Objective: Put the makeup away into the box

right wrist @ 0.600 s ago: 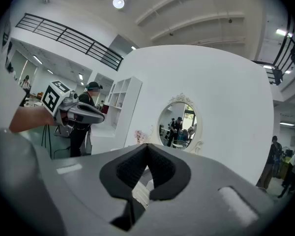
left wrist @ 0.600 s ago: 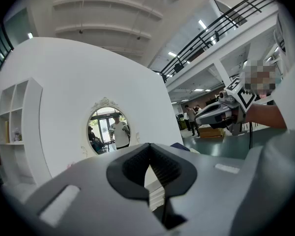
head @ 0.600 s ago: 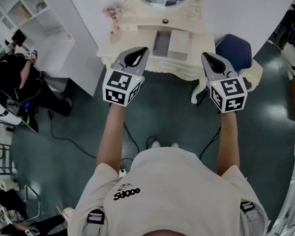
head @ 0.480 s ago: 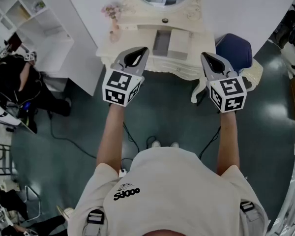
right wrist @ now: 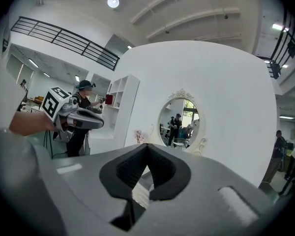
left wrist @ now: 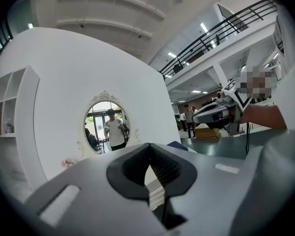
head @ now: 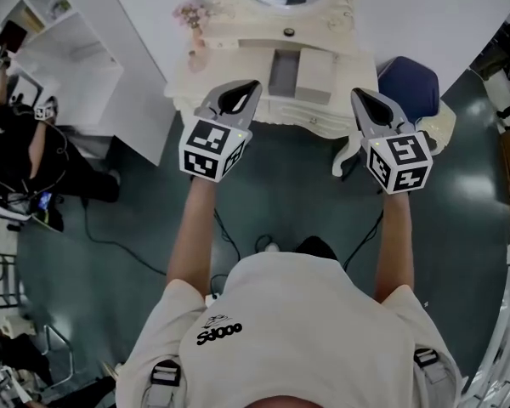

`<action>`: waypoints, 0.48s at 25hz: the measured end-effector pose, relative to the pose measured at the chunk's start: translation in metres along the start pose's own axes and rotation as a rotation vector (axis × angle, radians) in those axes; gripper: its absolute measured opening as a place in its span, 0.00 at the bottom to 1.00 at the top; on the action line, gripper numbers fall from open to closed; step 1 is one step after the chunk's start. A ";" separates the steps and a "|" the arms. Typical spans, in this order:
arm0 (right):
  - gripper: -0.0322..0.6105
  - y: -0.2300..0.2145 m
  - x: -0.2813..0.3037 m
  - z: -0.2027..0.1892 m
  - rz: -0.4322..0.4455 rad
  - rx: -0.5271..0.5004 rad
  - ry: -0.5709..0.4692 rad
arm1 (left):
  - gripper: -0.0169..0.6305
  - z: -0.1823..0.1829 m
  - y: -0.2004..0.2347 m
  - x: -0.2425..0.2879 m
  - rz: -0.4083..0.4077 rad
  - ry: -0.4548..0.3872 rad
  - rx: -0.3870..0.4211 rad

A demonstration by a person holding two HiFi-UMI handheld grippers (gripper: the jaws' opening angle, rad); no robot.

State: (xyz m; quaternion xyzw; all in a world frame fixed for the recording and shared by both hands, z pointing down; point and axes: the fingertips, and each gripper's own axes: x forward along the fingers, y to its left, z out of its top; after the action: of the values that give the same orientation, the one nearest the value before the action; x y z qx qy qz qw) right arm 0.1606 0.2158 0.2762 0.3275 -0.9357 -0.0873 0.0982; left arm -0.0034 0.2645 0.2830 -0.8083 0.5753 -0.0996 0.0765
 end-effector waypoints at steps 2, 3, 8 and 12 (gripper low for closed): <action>0.05 -0.001 0.009 -0.002 -0.004 0.007 0.000 | 0.05 -0.005 0.006 0.004 -0.007 0.002 0.000; 0.05 -0.002 0.014 -0.003 -0.004 0.008 0.001 | 0.05 -0.007 0.010 0.006 -0.008 0.001 -0.001; 0.05 -0.012 0.047 -0.007 0.000 0.002 0.007 | 0.05 -0.023 0.035 0.025 -0.001 0.017 -0.015; 0.05 -0.032 0.079 -0.015 -0.027 -0.021 0.021 | 0.05 -0.038 0.056 0.054 0.002 0.040 -0.025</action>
State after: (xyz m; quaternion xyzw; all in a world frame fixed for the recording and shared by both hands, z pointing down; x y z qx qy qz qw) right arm 0.1228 0.1393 0.2938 0.3402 -0.9290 -0.0949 0.1102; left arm -0.0472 0.1947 0.3099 -0.8065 0.5785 -0.1087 0.0549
